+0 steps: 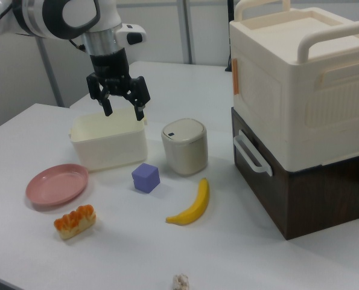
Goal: Put the bread on a plate
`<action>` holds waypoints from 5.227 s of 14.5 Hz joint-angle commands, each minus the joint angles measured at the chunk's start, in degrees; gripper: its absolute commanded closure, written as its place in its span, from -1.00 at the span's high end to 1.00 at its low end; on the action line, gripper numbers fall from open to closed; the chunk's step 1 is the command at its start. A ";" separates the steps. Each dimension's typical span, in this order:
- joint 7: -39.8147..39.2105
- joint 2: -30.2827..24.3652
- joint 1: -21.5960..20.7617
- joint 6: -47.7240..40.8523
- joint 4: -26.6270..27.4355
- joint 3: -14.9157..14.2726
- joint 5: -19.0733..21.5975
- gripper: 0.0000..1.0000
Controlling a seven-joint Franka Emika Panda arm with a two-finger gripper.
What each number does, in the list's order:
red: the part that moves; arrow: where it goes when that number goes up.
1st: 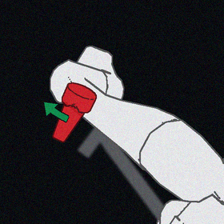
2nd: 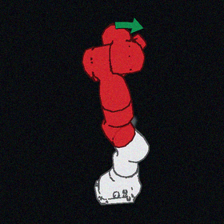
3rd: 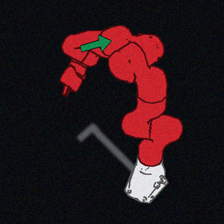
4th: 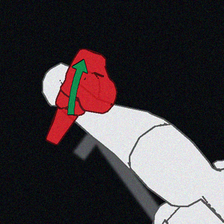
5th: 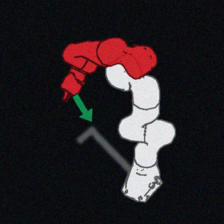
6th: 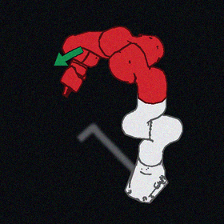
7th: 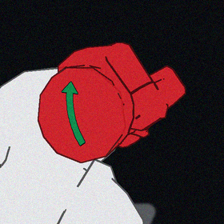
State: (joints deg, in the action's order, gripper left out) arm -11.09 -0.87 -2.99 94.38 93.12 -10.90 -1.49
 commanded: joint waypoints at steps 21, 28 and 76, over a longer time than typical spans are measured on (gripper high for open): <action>-1.04 -0.19 -0.27 -1.56 2.15 0.26 4.65 1.00; -0.95 -5.62 -1.85 0.44 12.06 0.35 4.48 1.00; 26.48 -0.37 -23.82 32.45 44.52 0.70 -22.42 -1.00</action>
State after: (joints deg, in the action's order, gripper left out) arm 15.13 -1.87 -26.65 125.62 138.29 -9.72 -22.06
